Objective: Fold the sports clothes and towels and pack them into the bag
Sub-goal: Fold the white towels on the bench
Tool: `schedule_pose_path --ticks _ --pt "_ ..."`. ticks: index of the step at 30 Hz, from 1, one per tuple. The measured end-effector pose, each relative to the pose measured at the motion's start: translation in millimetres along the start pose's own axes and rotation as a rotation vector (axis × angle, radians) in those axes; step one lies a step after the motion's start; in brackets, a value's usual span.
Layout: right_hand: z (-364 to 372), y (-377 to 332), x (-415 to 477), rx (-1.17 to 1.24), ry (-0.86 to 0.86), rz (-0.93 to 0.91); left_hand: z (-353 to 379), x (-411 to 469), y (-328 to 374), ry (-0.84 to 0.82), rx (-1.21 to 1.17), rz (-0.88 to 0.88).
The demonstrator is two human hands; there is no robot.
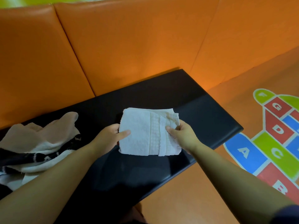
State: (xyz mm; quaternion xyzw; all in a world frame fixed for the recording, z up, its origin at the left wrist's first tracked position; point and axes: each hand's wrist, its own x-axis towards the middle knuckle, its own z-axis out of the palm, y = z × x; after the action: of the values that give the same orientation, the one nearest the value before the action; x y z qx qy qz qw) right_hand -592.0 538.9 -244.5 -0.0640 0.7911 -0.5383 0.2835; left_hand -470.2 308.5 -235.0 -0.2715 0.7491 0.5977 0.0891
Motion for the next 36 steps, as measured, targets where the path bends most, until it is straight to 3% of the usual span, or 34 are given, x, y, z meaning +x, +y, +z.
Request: schedule_pose_path --ticks 7,10,12,14,16,18,20,23,26,31,36 --pt "12 2 17 -0.288 0.116 0.094 8 7 -10 0.046 0.143 -0.039" --pt "18 -1 13 -0.563 0.206 0.094 15 7 -12 0.198 0.28 -0.02" --pt "21 1 9 -0.767 0.381 -0.121 20 5 -15 0.357 0.467 0.141" --pt "22 7 7 -0.936 0.472 -0.474 20 10 -21 0.427 0.74 0.426" --pt "25 11 9 -1.026 0.346 -0.72 17 16 -25 0.379 0.934 0.685" --pt "31 17 12 -1.127 0.033 -0.798 15 20 -27 0.223 1.122 0.737" --pt "33 20 13 -1.166 -0.21 -0.667 14 19 -28 0.015 1.202 0.558" --pt "31 24 14 -1.213 -0.324 -0.505 14 19 -36 -0.135 1.202 0.388" --pt "29 16 17 -1.26 -0.361 -0.436 15 19 -29 -0.131 1.181 0.354" --pt "24 -3 25 -1.325 -0.372 -0.347 -8 -7 -26 -0.047 0.92 0.353" --pt "24 -23 37 -1.398 -0.182 -0.076 -46 -48 -49 0.103 0.861 0.408"
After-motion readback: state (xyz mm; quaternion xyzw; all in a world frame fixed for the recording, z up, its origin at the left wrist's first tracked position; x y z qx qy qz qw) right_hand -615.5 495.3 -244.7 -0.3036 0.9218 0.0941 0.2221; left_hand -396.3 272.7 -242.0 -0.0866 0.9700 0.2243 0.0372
